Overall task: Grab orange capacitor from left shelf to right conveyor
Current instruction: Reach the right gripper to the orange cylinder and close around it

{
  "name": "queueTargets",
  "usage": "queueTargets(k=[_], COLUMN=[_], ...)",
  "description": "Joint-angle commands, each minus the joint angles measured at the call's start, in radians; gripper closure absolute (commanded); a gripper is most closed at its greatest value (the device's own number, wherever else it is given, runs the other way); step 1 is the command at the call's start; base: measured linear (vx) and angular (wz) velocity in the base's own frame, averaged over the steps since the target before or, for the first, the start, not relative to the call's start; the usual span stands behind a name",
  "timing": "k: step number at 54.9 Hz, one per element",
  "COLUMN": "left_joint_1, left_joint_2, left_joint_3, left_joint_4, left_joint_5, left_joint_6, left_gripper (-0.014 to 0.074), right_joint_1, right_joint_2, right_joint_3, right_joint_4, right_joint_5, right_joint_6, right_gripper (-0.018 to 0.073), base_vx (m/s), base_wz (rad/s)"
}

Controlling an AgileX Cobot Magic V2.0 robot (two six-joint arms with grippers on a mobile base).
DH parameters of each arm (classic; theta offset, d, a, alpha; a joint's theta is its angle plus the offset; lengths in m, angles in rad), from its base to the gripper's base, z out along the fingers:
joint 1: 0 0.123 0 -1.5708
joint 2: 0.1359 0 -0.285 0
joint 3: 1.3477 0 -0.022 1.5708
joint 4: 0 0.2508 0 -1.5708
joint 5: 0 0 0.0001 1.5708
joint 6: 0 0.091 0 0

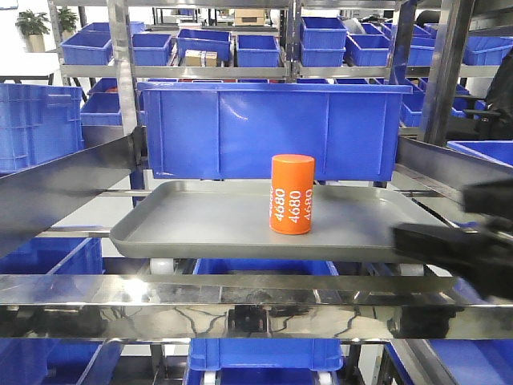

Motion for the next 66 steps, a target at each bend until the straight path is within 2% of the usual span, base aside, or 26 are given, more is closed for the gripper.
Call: queueTargets(k=[1,9,17,22,46,58,66], left_joint_1=[-0.006,-0.006,-0.006,-0.006,-0.006,-0.006,-0.006], left_joint_2=[-0.013,-0.013,-0.013,-0.013,-0.013,-0.013,-0.013], left_joint_3=[0.032,0.032,0.032,0.032,0.032,0.032,0.032], left_joint_4=[-0.004,-0.004,-0.004,-0.004,-0.004,-0.004,-0.004], left_joint_5=[-0.083,-0.083,-0.083,-0.083,-0.083,-0.083,-0.083], left_joint_6=[-0.002,-0.002,-0.002,-0.002,-0.002,-0.002,-0.002], left_gripper=[0.0602,0.0602,0.0602,0.0602,0.0602,0.0602,0.0602], right_joint_1=[0.066,0.143,0.143,0.143,0.143,0.143,0.143], right_joint_2=[0.055,0.16,0.253,0.295,0.429,0.459,0.466], right_joint_3=[-0.076,-0.148,-0.211,-0.244,-0.312,-0.312,-0.311], right_joint_4=[-0.073,-0.117,-0.048,0.009,0.118,0.262,0.311], right_joint_5=[-0.112,-0.185,-0.224,-0.233,-0.277,-0.27,-0.249], right_joint_6=[0.068,0.164,0.188,0.169,0.108,-0.001,-0.051], right_gripper=[-0.0131,-0.0131,-0.0129,-0.0128,-0.0124,-0.0114,-0.0097], base_vx=[0.0,0.0,0.0,0.0,0.0,0.0,0.0], base_wz=[0.0,0.0,0.0,0.0,0.0,0.0,0.0])
